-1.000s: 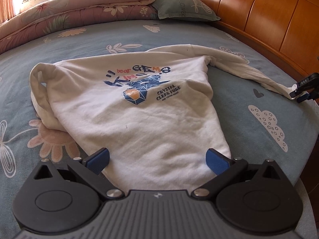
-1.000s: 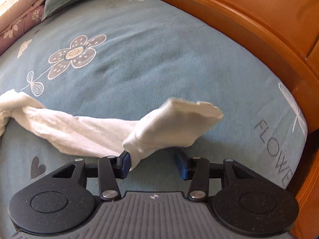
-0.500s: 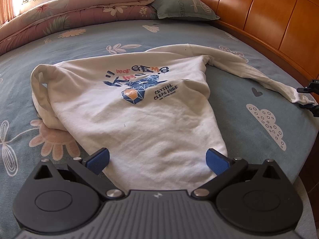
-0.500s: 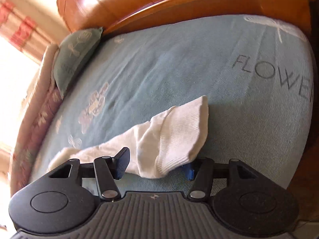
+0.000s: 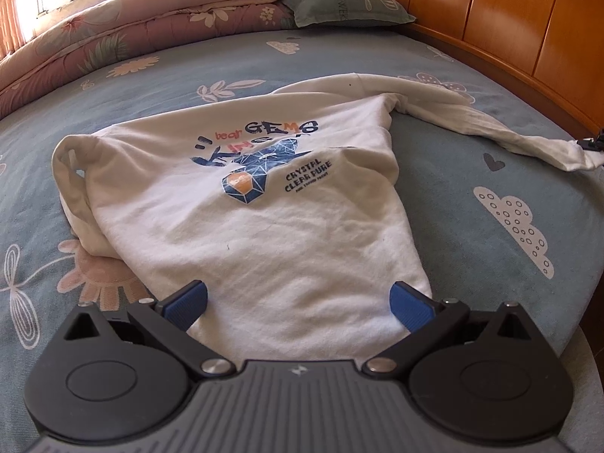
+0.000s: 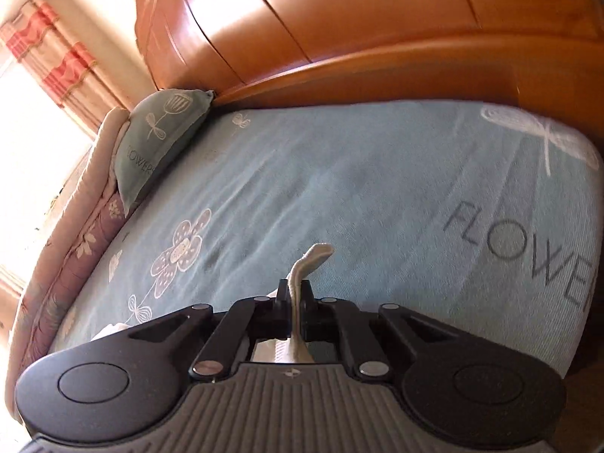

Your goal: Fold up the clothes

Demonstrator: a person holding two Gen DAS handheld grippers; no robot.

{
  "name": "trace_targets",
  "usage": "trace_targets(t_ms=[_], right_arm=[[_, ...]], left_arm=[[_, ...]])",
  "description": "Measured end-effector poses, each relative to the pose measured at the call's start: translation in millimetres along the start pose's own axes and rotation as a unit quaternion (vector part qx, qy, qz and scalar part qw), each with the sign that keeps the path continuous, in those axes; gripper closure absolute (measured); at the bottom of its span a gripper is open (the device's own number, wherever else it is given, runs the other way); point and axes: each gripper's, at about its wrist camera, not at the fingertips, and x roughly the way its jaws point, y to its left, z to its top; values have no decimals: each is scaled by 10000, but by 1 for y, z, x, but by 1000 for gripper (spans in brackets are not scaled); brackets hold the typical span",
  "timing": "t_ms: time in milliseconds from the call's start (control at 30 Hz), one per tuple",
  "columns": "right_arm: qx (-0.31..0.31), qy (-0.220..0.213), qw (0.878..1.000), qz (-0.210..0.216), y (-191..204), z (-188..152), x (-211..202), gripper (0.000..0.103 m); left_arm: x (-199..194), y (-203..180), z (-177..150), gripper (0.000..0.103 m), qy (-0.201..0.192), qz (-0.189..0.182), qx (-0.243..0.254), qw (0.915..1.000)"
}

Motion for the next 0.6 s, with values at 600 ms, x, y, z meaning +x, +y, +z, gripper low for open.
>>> trace_targets(t_ms=[600], right_arm=[[-1635,-676,9793,-987,47,58,12,60]], left_arm=[[-6,-5,5,1,-50,79,180,9998]])
